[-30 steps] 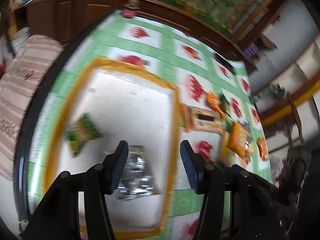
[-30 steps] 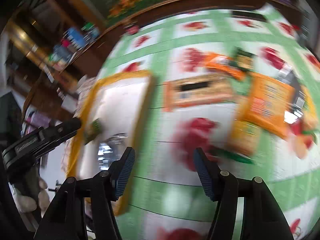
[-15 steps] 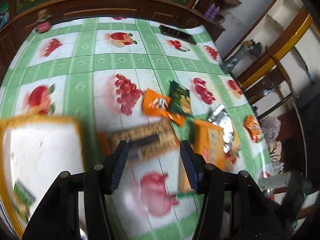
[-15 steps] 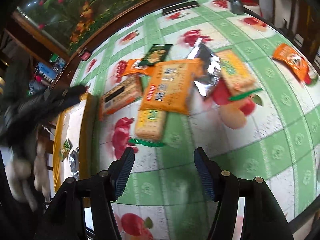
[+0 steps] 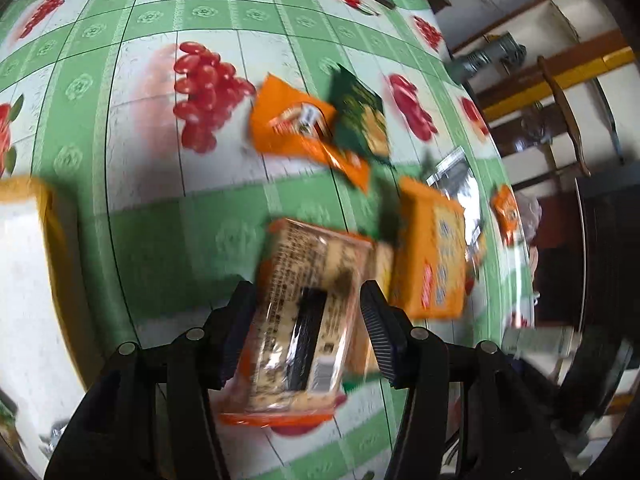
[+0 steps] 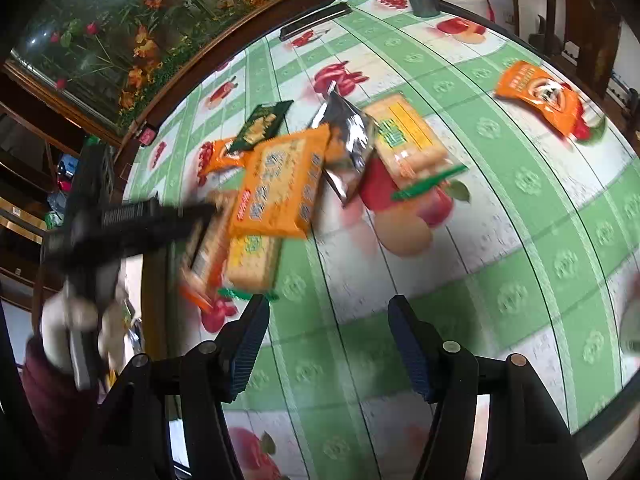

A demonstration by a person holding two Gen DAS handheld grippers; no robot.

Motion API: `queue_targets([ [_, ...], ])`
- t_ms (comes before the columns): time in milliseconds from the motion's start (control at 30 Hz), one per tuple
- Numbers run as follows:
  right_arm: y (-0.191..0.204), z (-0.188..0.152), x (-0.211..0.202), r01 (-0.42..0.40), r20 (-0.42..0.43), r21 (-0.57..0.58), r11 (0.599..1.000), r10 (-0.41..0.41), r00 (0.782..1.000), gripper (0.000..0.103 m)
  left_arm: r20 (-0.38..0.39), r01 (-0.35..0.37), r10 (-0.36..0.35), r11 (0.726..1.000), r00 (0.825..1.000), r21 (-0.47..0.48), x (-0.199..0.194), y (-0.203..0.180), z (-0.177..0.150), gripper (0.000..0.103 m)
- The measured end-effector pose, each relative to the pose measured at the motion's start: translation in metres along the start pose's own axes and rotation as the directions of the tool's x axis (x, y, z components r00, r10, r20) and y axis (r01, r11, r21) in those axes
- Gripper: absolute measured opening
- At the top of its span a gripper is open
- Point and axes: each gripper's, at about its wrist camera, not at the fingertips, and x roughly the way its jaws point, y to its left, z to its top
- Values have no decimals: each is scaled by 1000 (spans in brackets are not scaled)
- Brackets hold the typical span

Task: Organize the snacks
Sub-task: 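Grasp the beige barcode cracker pack with left gripper while right grasps orange biscuit pack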

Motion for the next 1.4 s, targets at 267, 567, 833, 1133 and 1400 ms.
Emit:
queue_targets([
  [267,26,52,25,-42,-2,9,999,42,999,65,123,-149,134,981,983,124,-18,-23,-31,54],
  [567,56,83,64,53,-8,-9,999,-53,999,68,114,-172,159,978,981,121,2,-11,-27,67],
  [833,79,89,93,146,-46,-105,984,-151,987,72,114,-158,148,984,982,87,-3,-1,-30,66],
  [1133,75,82,71,131,-36,-154,979,-138,990,22,115,-249,234,958,965,142,11,-21,-28,68],
  [1400,59,72,52,14,-36,-128,992,-19,999,73,178,-378,345,903,921,202,14,-29,-42,52],
])
